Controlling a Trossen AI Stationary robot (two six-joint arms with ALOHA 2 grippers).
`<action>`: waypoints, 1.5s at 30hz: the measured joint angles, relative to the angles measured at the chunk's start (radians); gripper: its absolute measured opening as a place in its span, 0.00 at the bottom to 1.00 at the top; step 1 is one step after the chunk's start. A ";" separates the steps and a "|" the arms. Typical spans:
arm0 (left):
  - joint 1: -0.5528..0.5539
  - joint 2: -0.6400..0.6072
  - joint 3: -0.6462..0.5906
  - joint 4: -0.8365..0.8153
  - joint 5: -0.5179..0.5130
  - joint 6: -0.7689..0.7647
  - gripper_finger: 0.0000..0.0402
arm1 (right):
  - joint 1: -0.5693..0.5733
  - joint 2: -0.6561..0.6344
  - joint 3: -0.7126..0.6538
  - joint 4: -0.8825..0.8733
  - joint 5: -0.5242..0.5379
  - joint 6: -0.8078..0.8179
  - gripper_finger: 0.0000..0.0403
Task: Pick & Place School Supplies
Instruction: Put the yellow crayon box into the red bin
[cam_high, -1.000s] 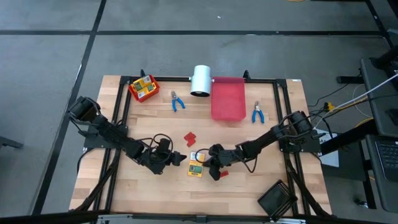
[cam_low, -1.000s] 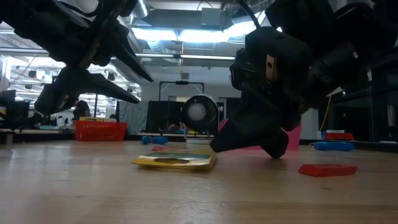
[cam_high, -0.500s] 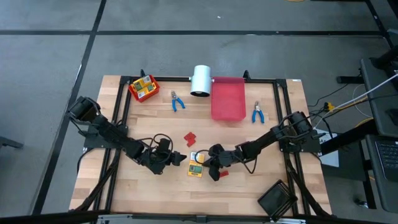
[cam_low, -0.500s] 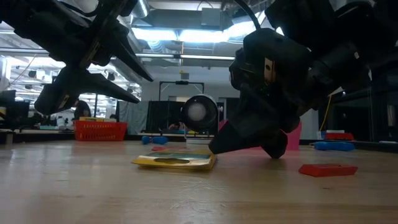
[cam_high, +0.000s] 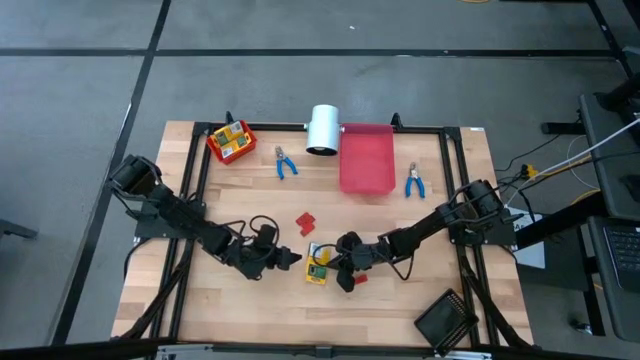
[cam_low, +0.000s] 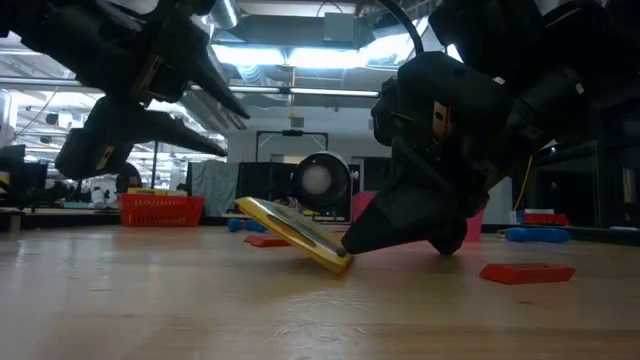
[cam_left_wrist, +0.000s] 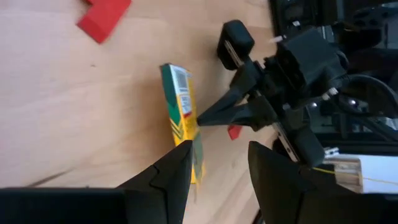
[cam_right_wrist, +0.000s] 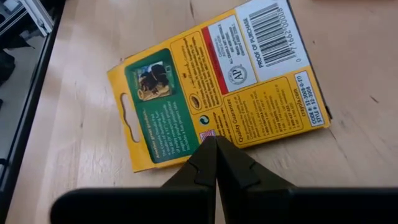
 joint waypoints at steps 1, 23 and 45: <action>0.004 0.000 0.000 0.009 0.009 0.005 0.38 | 0.000 0.000 0.000 0.000 0.000 0.000 0.02; 0.191 0.128 0.087 -0.045 0.299 0.125 0.47 | 0.000 0.000 0.000 -0.005 0.019 0.011 0.02; 0.271 0.261 0.200 -0.052 0.423 0.258 0.06 | 0.003 0.000 -0.002 0.012 0.034 0.023 0.02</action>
